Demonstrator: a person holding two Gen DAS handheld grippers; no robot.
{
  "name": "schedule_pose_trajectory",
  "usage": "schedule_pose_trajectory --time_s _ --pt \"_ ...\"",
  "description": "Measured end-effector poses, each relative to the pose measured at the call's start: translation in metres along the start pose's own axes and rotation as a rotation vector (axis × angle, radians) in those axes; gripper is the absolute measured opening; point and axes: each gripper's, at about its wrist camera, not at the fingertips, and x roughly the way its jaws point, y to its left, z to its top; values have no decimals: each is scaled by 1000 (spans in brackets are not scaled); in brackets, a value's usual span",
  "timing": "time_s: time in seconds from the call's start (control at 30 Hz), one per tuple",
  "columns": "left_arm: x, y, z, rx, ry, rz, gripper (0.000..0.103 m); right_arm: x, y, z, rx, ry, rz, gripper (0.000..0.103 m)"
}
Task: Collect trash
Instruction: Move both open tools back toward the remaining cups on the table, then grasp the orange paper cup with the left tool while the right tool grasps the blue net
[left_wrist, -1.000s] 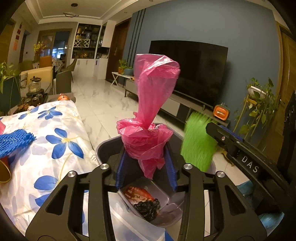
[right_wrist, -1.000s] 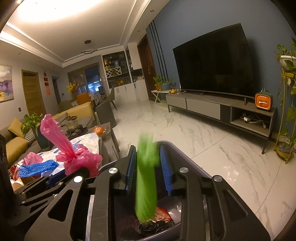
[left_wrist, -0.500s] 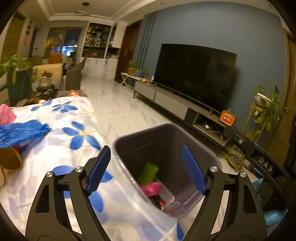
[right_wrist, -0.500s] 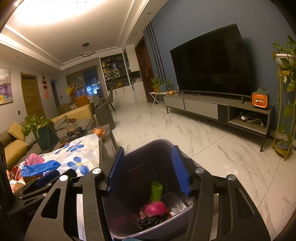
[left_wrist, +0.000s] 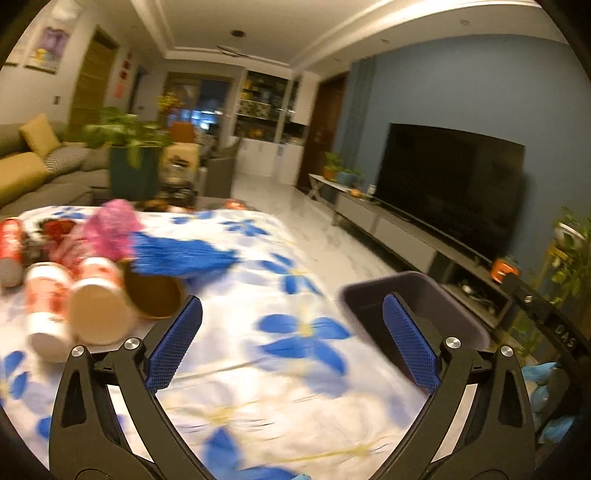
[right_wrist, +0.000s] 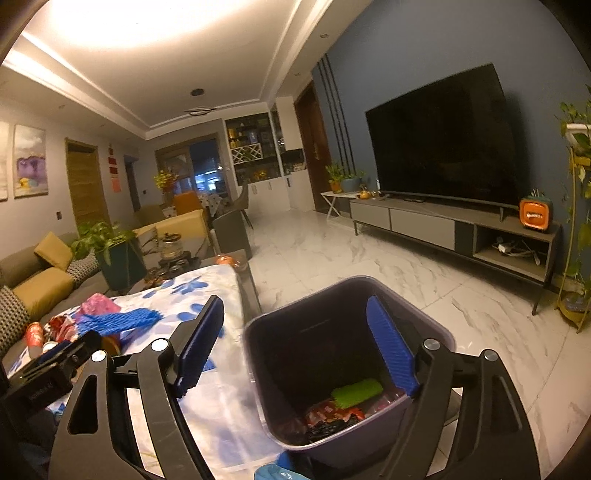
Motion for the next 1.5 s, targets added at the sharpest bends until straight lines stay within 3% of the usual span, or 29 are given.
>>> schedule_pose_trajectory --time_s 0.33,0.57,1.0,1.3,1.5 --pt "-53 87 -4 -60 -65 248 97 1 74 -15 -76 10 130 79" --pt "-78 135 -7 -93 -82 350 97 15 138 -36 -139 40 234 79" --pt "-86 178 -19 -159 -77 402 97 65 222 -60 -213 122 335 78" --pt "-73 188 -19 -158 -69 412 97 107 254 -64 -210 185 363 68" --pt "-66 192 -19 -169 -58 401 97 128 264 -62 -194 232 385 52"
